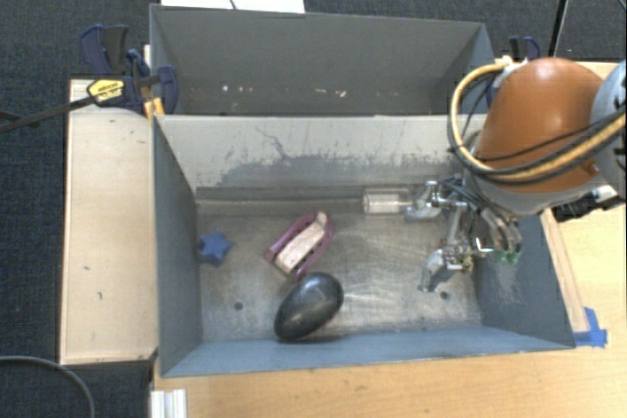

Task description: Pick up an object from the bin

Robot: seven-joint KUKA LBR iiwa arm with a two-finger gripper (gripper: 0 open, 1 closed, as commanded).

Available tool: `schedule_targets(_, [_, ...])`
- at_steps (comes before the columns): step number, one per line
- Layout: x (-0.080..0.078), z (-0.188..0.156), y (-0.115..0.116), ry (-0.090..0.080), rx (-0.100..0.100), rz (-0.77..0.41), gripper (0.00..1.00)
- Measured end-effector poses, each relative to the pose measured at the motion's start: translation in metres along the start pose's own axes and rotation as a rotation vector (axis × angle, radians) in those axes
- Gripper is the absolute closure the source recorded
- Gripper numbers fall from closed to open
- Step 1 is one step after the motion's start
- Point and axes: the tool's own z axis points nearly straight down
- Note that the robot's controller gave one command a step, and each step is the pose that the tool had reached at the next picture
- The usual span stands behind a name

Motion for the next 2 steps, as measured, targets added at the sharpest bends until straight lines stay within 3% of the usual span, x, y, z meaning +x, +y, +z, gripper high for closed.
schedule_targets(1, [0.006, 0.058, 0.081, -0.003, -0.002, -0.194, 0.00])
schedule_targets(2, [-0.001, 0.143, 0.090, -0.011, 0.001, -0.288, 0.00])
